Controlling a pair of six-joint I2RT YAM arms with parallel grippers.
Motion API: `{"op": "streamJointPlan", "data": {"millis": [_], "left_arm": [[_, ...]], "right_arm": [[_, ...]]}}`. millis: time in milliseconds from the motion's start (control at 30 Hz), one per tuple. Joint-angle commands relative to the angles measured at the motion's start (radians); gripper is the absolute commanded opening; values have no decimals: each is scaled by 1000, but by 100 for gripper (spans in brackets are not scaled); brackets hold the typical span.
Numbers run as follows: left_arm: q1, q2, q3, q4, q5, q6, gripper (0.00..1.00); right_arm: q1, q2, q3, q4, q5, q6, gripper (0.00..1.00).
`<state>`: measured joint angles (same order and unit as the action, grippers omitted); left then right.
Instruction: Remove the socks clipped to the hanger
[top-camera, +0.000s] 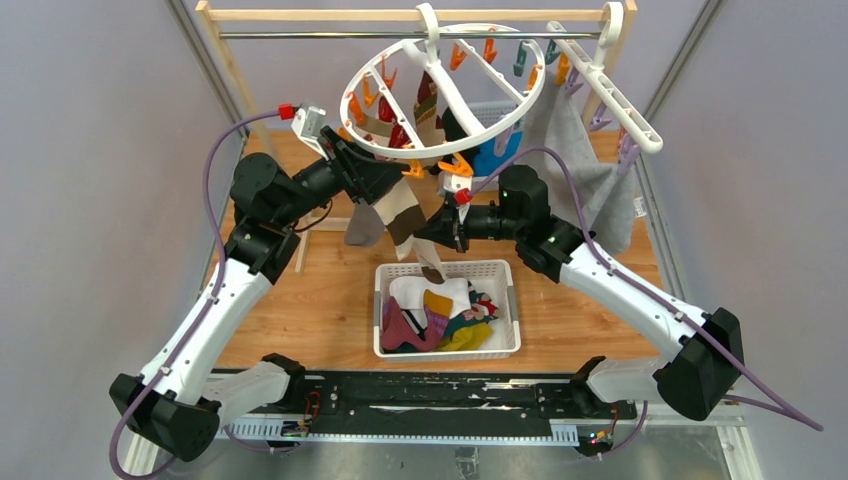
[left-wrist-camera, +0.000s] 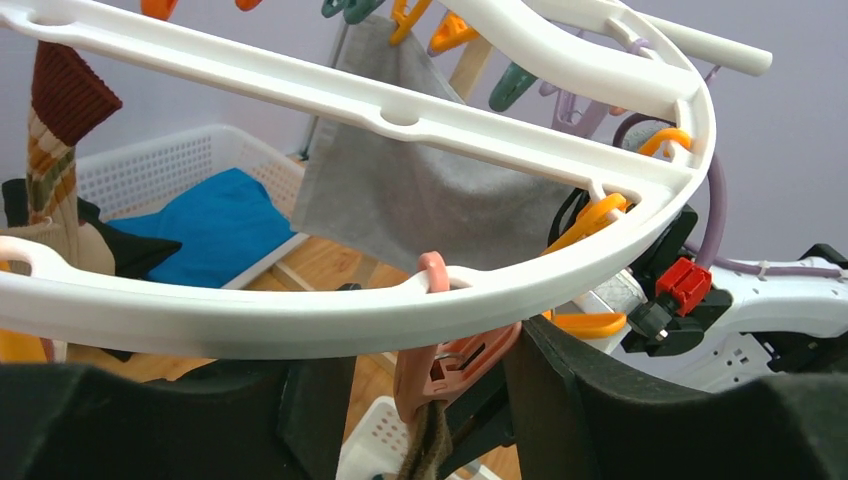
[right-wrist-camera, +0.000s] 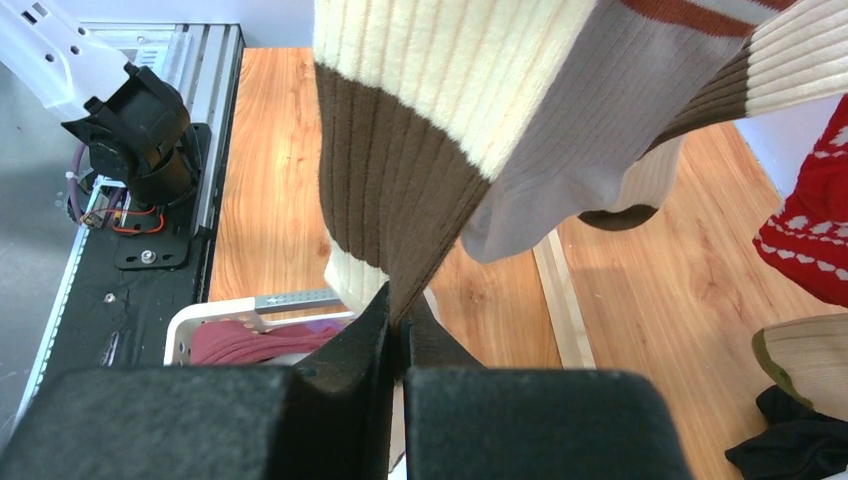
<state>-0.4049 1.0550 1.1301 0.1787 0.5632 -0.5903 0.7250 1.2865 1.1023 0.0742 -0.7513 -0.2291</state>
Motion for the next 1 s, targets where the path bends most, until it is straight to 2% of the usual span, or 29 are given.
{"op": "streamJointPlan", "data": {"millis": [0, 100, 233, 367, 467, 600, 733, 967], "left_arm": [[16, -16, -10, 74, -4, -6, 54], [18, -16, -17, 93, 9, -11, 41], [23, -20, -29, 120, 28, -18, 30], [26, -21, -28, 129, 40, -21, 23], [26, -21, -25, 135, 50, -16, 21], [26, -34, -38, 134, 90, 22, 32], [26, -51, -61, 90, 171, 145, 42], [26, -76, -20, -160, 278, 457, 59]], "right_arm": [[10, -11, -33, -9, -6, -25, 0], [8, -16, -44, -4, -5, -28, 0], [9, -22, -60, -5, -5, -38, 0], [8, -38, -76, -28, -5, -74, 0], [7, -57, -74, -83, -11, -116, 0], [9, -105, -62, -249, -26, -225, 0], [7, -172, -77, -423, 18, -386, 5], [2, -260, -146, -618, 131, -554, 14]]}}
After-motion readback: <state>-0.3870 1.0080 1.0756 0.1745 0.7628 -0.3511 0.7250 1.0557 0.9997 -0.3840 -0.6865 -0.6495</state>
